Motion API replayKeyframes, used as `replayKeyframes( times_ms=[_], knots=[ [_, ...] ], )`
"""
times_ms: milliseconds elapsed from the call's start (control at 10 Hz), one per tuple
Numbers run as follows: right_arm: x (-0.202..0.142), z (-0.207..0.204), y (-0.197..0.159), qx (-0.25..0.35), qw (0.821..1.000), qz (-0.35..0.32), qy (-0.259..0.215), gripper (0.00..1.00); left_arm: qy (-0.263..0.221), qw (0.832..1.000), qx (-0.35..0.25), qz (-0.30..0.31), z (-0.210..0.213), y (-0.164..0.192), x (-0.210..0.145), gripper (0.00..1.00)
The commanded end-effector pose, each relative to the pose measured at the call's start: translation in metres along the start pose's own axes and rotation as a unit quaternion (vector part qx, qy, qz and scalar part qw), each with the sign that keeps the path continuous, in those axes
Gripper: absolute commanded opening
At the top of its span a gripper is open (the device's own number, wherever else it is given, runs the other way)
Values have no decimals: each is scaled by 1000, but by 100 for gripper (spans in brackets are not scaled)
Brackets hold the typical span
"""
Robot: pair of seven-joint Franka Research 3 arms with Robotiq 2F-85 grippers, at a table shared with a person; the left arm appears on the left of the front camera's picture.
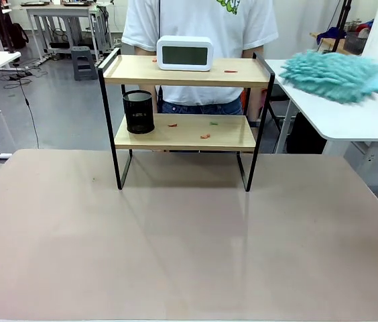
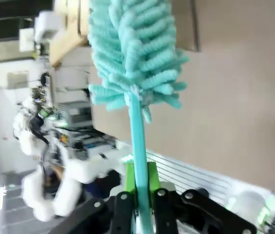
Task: Clean the shelf.
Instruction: Pick up the Duster from the human.
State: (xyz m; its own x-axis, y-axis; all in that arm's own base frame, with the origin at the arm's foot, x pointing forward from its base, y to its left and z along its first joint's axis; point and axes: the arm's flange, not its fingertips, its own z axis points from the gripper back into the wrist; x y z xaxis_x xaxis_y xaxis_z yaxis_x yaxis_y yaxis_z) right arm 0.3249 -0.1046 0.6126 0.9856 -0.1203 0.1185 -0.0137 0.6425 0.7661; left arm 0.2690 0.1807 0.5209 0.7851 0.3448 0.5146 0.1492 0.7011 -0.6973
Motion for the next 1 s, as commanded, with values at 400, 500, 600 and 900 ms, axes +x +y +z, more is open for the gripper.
replayKeyframes(
  times_ms=[400, 500, 600, 900],
  knots=[
    [-132, 21, -22, -66, 991, 93, 65, 0, -3, 1000, -10, -8, -1, 2, 0, 100],
    [-132, 21, -22, -66, 991, 93, 65, 0, -3, 1000, -10, -8, -1, 2, 0, 100],
    [-132, 21, -22, -66, 991, 93, 65, 0, -3, 1000, -10, -8, -1, 2, 0, 100],
    [-132, 21, -22, -66, 991, 93, 65, 0, -3, 1000, -10, -8, -1, 2, 0, 100]
  ],
)
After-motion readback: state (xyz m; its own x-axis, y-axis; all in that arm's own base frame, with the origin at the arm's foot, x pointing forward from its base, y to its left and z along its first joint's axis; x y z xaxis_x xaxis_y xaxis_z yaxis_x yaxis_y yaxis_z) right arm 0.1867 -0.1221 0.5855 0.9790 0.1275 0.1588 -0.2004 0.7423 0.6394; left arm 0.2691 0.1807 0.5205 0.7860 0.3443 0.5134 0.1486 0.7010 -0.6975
